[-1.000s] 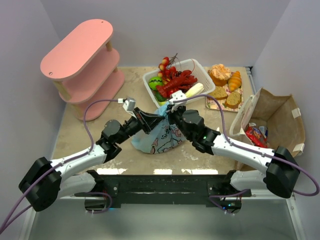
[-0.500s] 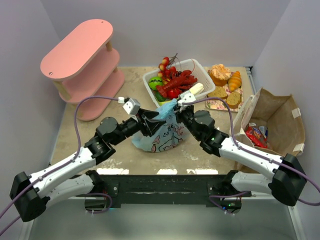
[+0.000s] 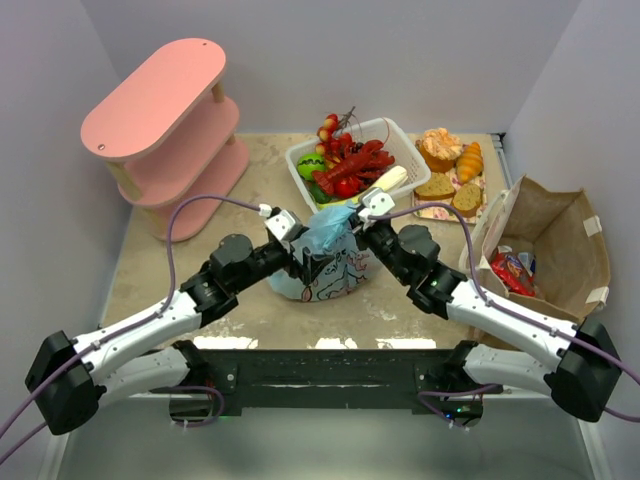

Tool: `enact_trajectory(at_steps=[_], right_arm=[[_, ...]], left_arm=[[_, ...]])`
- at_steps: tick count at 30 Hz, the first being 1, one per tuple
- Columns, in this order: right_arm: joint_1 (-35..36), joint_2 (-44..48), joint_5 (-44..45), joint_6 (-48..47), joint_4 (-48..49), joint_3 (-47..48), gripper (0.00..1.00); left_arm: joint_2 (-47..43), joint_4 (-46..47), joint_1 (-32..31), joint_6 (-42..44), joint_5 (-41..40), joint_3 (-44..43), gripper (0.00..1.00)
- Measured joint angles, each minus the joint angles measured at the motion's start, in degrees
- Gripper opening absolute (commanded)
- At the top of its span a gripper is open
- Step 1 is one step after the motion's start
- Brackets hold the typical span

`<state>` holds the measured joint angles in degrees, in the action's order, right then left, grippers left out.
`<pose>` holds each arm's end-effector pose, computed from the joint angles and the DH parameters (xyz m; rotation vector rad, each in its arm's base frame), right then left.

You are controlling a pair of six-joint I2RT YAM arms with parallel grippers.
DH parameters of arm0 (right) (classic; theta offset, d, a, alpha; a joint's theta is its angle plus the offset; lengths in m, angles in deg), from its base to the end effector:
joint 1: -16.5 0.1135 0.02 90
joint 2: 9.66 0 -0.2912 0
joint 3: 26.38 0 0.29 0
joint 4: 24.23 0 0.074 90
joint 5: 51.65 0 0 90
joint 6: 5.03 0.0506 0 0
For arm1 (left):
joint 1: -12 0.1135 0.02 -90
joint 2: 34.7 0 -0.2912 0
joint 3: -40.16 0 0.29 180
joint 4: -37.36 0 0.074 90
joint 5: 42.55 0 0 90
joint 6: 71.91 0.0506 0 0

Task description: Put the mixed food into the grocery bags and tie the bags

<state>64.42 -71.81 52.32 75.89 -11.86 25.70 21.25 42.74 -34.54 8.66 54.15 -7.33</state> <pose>0.2051 0.2089 0.3252 -0.5585 1.4376 0.3527 0.1800 -0.1985 0.3054 0.6264 1.5716 -0.8385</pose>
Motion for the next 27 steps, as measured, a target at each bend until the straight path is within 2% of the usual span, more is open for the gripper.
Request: enact_trajectory(at_steps=[3, 4, 6, 7, 8, 10, 16, 21, 23, 24, 27], right_arm=[[0.0, 0.3, -0.8, -0.5, -0.3, 0.0, 0.00], [0.0, 0.4, -1.3, -0.7, -0.3, 0.0, 0.00], [0.0, 0.5, -1.7, -0.9, -0.3, -0.2, 0.00], [0.0, 0.7, -1.7, -1.0, -0.3, -0.3, 0.00], [0.0, 0.7, -1.7, -1.1, -0.2, -0.4, 0.00], [-0.1, 0.7, -1.7, -1.1, 0.6, -0.7, 0.00], [-0.7, 0.6, -2.1, -1.0, 3.7, -2.4, 0.00], [-1.8, 0.8, -6.8, -0.5, 4.8, -3.8, 0.00], [-3.0, 1.3, -9.7, 0.2, 4.9, -4.3, 0.00], [-3.7, 1.7, -11.4, 0.7, 5.0, -4.7, 0.00], [-5.6, 3.0, -15.6, 1.7, 7.1, -6.2, 0.00]], left_arm=[[1.7, 2.9, 0.0, 1.7, 0.1, 2.2, 0.75], [2.1, 3.6, 0.0, 1.8, 0.2, 2.6, 0.59], [3.4, 5.5, 0.0, 2.8, 0.6, 3.2, 0.40], [4.0, 6.5, 0.0, 3.1, 1.0, 3.4, 0.19], [4.7, 7.6, 0.0, 3.0, 1.6, 3.6, 0.10], [6.3, 10.0, -0.2, 2.6, 3.6, 4.3, 0.00], [11.7, 18.4, -6.0, -1.5, 6.6, 5.1, 0.00], [16.0, 27.5, -10.6, -5.8, 5.4, 5.5, 0.02], [17.8, 31.7, -11.3, -8.0, 4.4, 6.2, 0.18], [18.7, 33.8, -11.6, -9.1, 4.0, 6.6, 0.35], [20.9, 38.5, -12.1, -12.0, 3.7, 7.4, 0.62]])
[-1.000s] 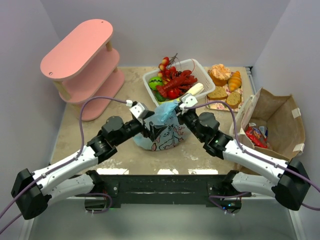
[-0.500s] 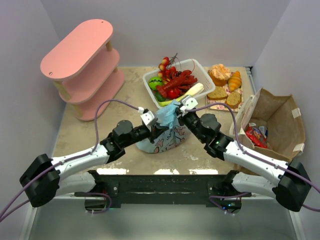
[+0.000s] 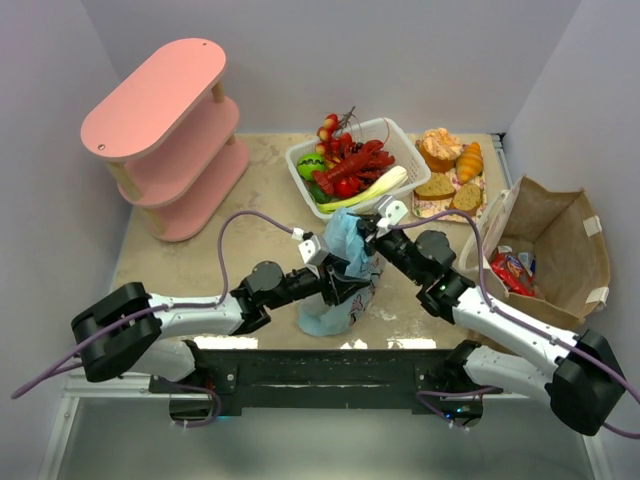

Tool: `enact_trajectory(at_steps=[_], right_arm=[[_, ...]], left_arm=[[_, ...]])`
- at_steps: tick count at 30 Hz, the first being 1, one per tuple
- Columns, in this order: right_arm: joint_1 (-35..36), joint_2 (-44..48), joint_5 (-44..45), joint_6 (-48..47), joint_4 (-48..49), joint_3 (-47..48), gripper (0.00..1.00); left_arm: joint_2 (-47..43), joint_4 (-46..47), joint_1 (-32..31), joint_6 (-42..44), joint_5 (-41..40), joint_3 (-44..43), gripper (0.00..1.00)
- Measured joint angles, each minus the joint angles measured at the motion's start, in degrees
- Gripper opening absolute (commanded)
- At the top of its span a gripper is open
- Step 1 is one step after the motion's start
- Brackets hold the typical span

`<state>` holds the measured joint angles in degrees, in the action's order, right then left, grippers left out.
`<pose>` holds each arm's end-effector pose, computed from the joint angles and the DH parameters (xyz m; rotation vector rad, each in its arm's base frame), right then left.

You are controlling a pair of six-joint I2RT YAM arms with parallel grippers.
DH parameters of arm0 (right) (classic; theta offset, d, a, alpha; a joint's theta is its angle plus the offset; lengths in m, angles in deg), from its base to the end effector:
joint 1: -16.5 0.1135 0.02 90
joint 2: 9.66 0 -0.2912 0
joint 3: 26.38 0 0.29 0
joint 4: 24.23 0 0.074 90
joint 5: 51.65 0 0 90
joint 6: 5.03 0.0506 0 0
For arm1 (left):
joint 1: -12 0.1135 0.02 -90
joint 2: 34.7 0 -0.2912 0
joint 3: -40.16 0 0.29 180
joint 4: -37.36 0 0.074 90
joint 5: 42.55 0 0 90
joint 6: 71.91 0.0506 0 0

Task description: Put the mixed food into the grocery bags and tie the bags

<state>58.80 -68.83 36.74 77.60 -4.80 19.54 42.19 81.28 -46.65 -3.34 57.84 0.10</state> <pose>0.2038 0.1874 0.3105 -0.6443 1.3368 0.5160 0.1529 -0.2685 0.2385 0.6550 1.4382 -1.2543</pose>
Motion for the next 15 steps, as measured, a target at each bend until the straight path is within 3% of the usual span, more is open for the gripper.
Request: enact_trajectory(at_steps=[3, 6, 15], right_arm=[[-1.5, 0.7, -3.2, 1.4, 2.7, -1.9, 0.00], [-2.5, 0.5, -7.2, 2.6, 3.9, -2.2, 0.00], [-4.4, -2.2, -16.0, 4.4, 7.9, -2.2, 0.00]], left_arm=[[0.5, 1.0, -0.5, -1.7, 0.0, 0.5, 0.79], [-3.1, -1.8, -0.6, -1.6, -0.9, 2.6, 0.88], [-26.8, -20.4, 5.4, 1.5, -2.3, 5.4, 0.86]])
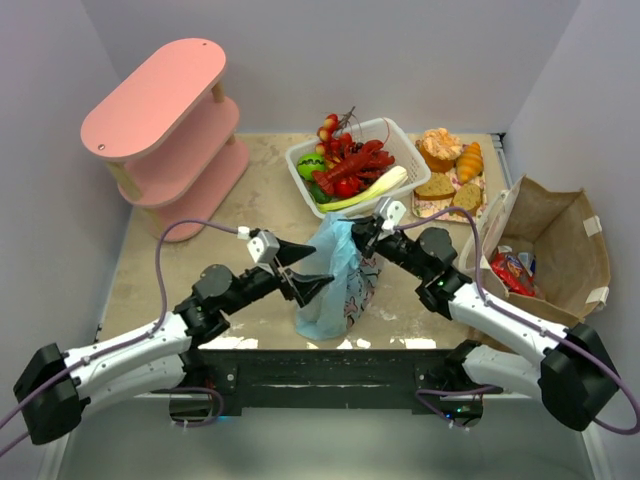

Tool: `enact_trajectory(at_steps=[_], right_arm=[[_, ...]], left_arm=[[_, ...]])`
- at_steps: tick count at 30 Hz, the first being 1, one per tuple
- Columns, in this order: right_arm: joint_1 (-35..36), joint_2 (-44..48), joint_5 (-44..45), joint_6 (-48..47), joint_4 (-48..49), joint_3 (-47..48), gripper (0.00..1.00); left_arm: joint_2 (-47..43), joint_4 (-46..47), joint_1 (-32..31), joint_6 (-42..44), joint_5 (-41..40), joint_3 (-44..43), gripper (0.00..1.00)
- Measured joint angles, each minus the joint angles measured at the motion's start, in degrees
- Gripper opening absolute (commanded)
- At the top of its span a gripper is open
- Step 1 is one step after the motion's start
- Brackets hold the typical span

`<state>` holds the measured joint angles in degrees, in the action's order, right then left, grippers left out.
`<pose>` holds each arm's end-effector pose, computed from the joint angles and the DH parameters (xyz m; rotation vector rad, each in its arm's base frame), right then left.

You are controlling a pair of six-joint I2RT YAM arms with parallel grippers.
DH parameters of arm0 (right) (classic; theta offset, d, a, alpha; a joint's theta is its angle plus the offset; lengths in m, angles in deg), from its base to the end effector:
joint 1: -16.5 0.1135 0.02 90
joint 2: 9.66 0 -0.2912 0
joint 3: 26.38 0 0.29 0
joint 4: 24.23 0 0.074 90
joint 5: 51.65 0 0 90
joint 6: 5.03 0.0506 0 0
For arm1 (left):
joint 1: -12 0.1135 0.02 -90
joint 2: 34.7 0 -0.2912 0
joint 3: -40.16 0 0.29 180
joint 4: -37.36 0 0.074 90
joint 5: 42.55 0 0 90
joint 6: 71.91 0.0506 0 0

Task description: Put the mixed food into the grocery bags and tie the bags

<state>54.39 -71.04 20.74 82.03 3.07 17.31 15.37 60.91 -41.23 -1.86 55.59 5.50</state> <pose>0.2095 0.1824 0.3014 -0.7424 1.2453 0.7175 0.1352 -0.1929 0.2773 0.5581 1.4292 -1.1385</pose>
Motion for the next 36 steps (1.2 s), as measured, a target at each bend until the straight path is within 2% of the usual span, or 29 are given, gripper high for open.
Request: enact_trajectory(at_steps=[4, 6, 13, 16, 19, 25, 28, 32, 36], right_arm=[[-0.1, -1.1, -2.3, 0.4, 0.3, 0.0, 0.00], [-0.1, -1.2, -3.2, 0.7, 0.3, 0.0, 0.00], [-0.1, -1.2, -6.2, 1.4, 0.1, 0.1, 0.00], [-0.2, -1.2, -6.7, 1.3, -0.8, 0.2, 0.00], [-0.2, -1.2, -7.5, 1.2, -1.7, 0.4, 0.00], [-0.5, -1.2, -7.0, 0.8, -1.9, 0.5, 0.00], [-0.5, -1.1, -5.9, 0.9, -1.9, 0.5, 0.00], [-0.4, -1.1, -5.2, 0.9, -1.9, 0.5, 0.00], [-0.4, -1.1, -4.4, 1.2, -1.2, 0.5, 0.00]], left_arm=[[-2.8, -2.3, 5.5, 1.4, 0.2, -0.1, 0.76], [-0.6, -2.1, 8.0, 1.9, 1.1, -0.7, 0.72], [9.6, 2.6, 14.1, 3.0, 8.1, -1.3, 0.70], [12.3, 5.9, 14.9, 3.1, 10.9, -1.7, 0.64], [14.4, 9.4, 15.0, 3.0, 14.2, -2.2, 0.51], [19.5, 17.9, 13.7, 0.5, 20.6, -2.3, 0.00], [21.2, 19.8, 9.9, 0.2, 20.3, -2.3, 0.00], [22.1, 22.4, 3.4, -0.1, 14.8, -2.3, 0.00], [22.7, 25.5, -0.3, -1.6, 8.3, -2.0, 0.00]])
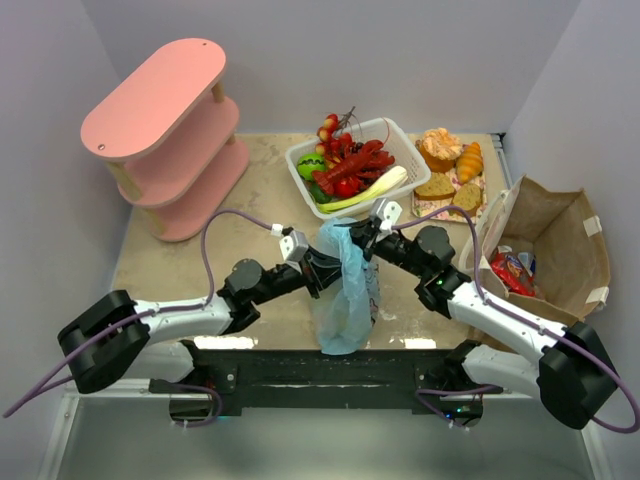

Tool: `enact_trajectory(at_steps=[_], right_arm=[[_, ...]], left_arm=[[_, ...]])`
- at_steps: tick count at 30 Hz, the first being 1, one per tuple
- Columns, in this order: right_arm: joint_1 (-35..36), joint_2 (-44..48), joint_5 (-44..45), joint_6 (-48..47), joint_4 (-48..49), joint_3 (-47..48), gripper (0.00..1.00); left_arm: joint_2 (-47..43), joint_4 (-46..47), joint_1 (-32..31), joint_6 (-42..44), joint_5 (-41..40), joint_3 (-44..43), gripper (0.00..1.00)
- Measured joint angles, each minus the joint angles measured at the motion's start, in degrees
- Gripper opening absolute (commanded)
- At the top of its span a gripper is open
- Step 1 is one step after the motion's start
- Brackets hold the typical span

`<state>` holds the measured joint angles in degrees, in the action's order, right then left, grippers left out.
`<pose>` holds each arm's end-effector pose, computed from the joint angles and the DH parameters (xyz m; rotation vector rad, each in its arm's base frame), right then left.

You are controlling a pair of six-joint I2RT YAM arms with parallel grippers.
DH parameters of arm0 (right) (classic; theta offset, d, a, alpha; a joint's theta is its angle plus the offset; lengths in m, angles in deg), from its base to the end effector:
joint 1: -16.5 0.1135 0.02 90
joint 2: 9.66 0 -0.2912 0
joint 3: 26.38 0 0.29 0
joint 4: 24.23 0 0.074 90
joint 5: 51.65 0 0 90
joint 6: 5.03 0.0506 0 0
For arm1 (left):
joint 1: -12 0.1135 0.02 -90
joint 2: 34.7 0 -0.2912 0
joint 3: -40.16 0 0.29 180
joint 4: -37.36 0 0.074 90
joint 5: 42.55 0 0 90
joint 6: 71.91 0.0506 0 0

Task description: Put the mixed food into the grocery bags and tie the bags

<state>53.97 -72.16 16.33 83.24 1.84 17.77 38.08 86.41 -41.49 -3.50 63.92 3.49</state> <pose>0.2112 0.1858 0.2967 -0.7952 1.2649 0.7823 0.1595 -0.2396 0.2482 0.6534 1.3249 -1.2789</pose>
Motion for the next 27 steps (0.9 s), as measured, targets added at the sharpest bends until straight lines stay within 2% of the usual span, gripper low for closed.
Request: enact_trajectory(at_steps=[3, 4, 7, 8, 12, 17, 20, 23, 27], right_arm=[[-0.1, 0.0, -0.1, 0.4, 0.4, 0.0, 0.00], [-0.2, 0.0, -0.3, 0.9, 0.5, 0.0, 0.00], [-0.8, 0.0, -0.7, 2.2, 1.5, 0.0, 0.00], [-0.9, -0.1, -1.2, 2.7, 2.0, 0.0, 0.00], [-1.4, -0.1, -3.1, 4.5, 3.5, -0.1, 0.00], [-1.6, -0.2, -5.0, 6.5, 5.3, -0.8, 0.00], [-1.9, -0.9, -6.5, 7.5, 6.4, -0.8, 0.00], [-2.0, -1.5, -7.7, 8.2, 6.7, -0.8, 0.00], [-2.0, -1.7, -8.3, 8.8, 6.9, -0.8, 0.00]], left_arm=[[1.7, 2.7, -0.7, -1.5, -2.9, 0.8, 0.19], [2.1, 3.3, -0.7, -2.0, -3.6, 1.2, 0.38], [2.0, 3.5, -0.4, -3.2, -4.6, 3.1, 0.55], [1.5, 3.2, 0.0, -3.9, -4.6, 4.1, 0.57], [-3.5, -1.0, 2.4, -4.6, -4.4, 6.1, 0.60], [-12.8, -7.2, 6.5, -5.1, -4.1, 6.5, 0.52], [-16.7, -8.8, 8.6, -6.0, -4.0, 6.5, 0.55], [-18.8, -8.5, 9.4, -7.9, -3.7, 6.5, 0.56], [-16.9, -7.9, 9.8, -10.4, -3.3, 5.8, 0.55]])
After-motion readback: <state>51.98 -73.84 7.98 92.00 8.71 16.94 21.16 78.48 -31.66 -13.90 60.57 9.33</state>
